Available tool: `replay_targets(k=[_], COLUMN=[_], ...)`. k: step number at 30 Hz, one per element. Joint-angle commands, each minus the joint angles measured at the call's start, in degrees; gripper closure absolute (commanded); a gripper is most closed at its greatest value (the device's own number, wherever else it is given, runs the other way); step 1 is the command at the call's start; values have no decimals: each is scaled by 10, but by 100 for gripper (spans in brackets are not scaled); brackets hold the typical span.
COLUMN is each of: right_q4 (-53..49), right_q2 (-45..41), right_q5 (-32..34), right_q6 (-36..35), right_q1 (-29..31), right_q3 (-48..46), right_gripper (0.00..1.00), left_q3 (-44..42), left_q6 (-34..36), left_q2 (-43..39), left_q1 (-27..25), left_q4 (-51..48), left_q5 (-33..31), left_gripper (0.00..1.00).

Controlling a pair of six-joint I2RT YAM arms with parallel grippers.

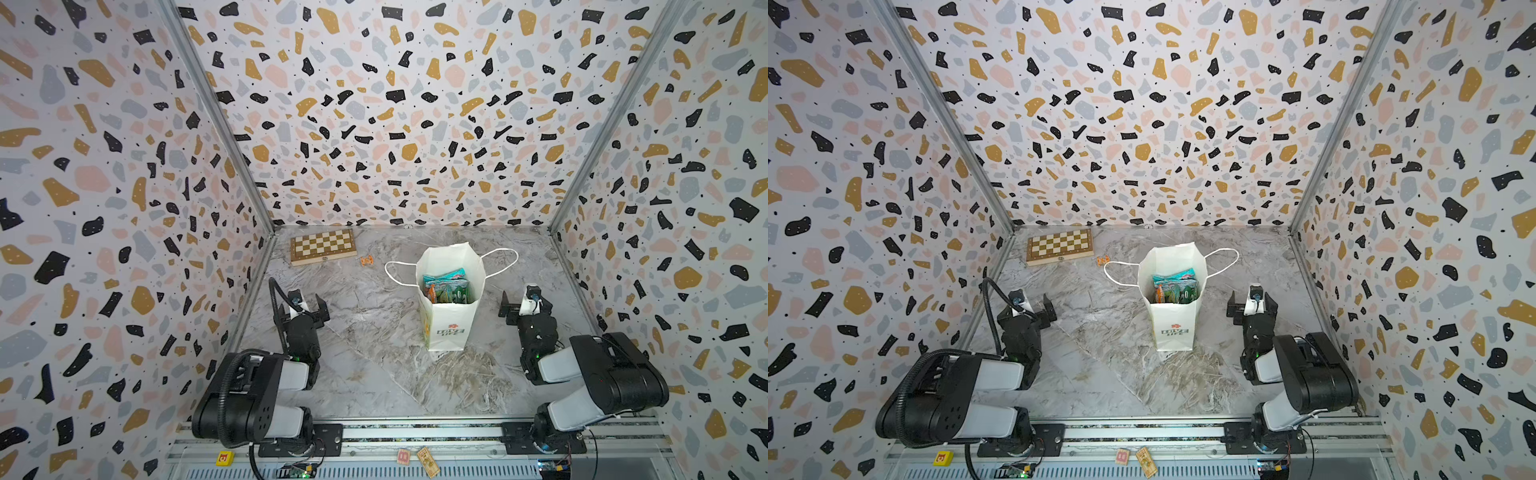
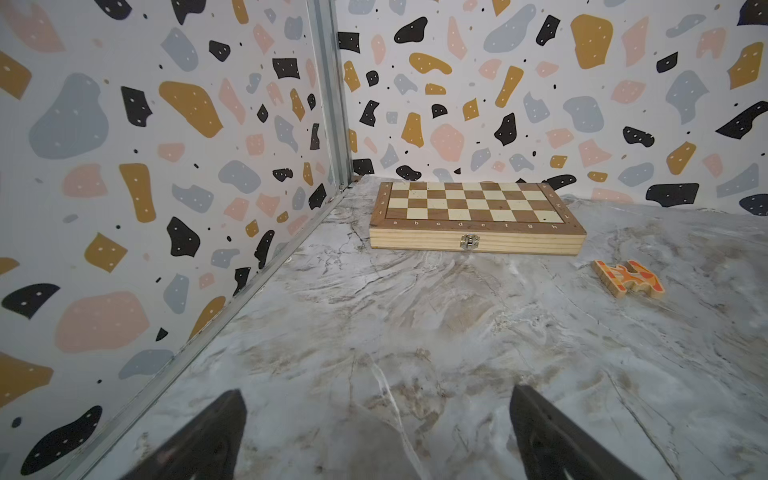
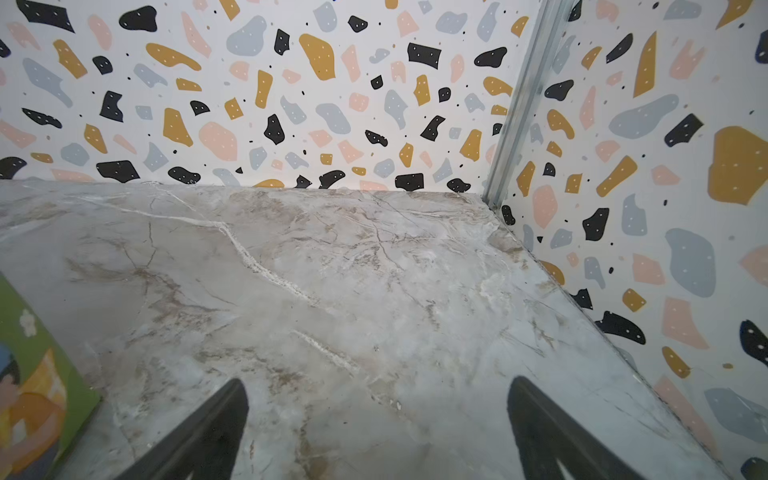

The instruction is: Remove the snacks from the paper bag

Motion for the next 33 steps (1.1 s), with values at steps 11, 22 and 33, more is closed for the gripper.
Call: replay_targets(k=[11,22,33], right_q4=[4,4,-156], right_q2=[-10,-11,-123], right_q5=[0,0,84], right_q6=[5,5,24], right_q1=[-1,-2,8], right_q3=[3,3,40], right_gripper=[1,1,1], left_q3=[13,12,171], left_q6=[5,6,-126], left_q2=[3,2,-150], left_q1=[-5,-5,-5], left_q4=[27,27,-336], left_q5=[1,1,-63], left_gripper=[0,0,0])
